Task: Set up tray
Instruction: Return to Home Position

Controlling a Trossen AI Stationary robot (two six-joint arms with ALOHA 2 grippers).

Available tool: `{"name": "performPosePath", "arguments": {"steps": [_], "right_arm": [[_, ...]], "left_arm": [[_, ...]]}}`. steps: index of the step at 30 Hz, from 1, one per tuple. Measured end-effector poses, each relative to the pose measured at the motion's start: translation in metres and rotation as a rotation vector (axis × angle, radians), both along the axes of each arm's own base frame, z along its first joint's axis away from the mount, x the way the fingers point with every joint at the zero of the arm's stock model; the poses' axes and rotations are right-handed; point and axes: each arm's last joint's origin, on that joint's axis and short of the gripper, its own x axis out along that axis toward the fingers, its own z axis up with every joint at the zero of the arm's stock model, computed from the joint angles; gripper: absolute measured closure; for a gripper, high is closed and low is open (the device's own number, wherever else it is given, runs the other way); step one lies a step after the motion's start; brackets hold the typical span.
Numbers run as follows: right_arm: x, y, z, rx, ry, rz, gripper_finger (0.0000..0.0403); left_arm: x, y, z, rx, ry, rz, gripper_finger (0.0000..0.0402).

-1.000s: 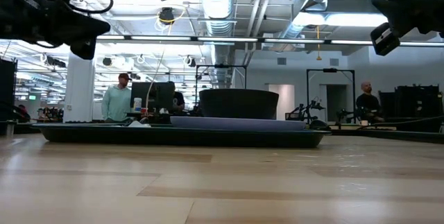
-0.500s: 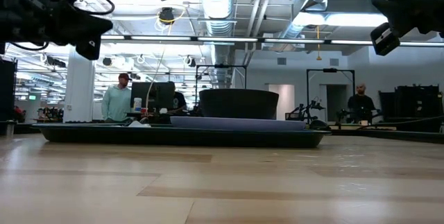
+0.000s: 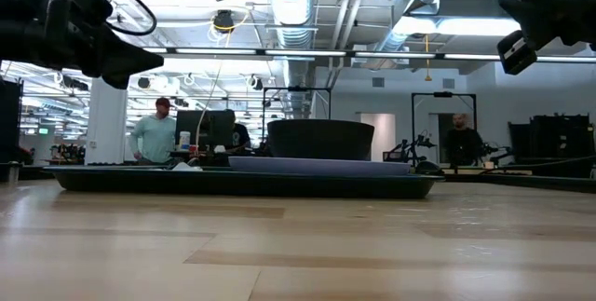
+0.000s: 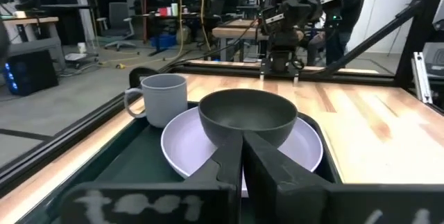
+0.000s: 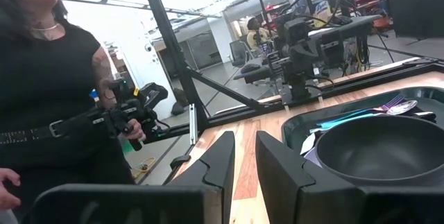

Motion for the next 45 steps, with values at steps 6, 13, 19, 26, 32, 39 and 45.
{"name": "performPosePath", "arguments": {"steps": [6,13,19,26,32,39,45], "right_arm": [[0.0000,0.0000,0.0000,0.000,0.000,0.000,0.0349],[0.0000,0.0000,0.0000,0.000,0.000,0.000,0.0349],[0.0000,0.0000,0.0000,0.000,0.000,0.000,0.0349],[0.0000,0.0000,0.0000,0.000,0.000,0.000,0.0349],[0.0000,0.0000,0.0000,0.000,0.000,0.000,0.0349],[0.0000,0.0000,0.0000,0.000,0.000,0.000,0.0349],[0.0000,0.0000,0.0000,0.000,0.000,0.000,0.0349]], "left_arm": [[0.0000,0.0000,-0.0001,0.000,0.000,0.000,0.0401],[0.0000,0.0002,-0.0003,-0.124,-0.024,0.010,0.0401],[0.0006,0.0004,-0.0012,-0.007,0.010,0.009,0.0401],[0.0008,0.0003,-0.0016,0.117,0.039,0.002,0.0401],[0.0008,0.0004,-0.0016,0.126,0.040,0.005,0.0401],[0.0008,0.0004,-0.0016,0.063,0.028,0.006,0.0401],[0.0008,0.0004,-0.0016,-0.081,-0.001,0.009,0.0401]]}}
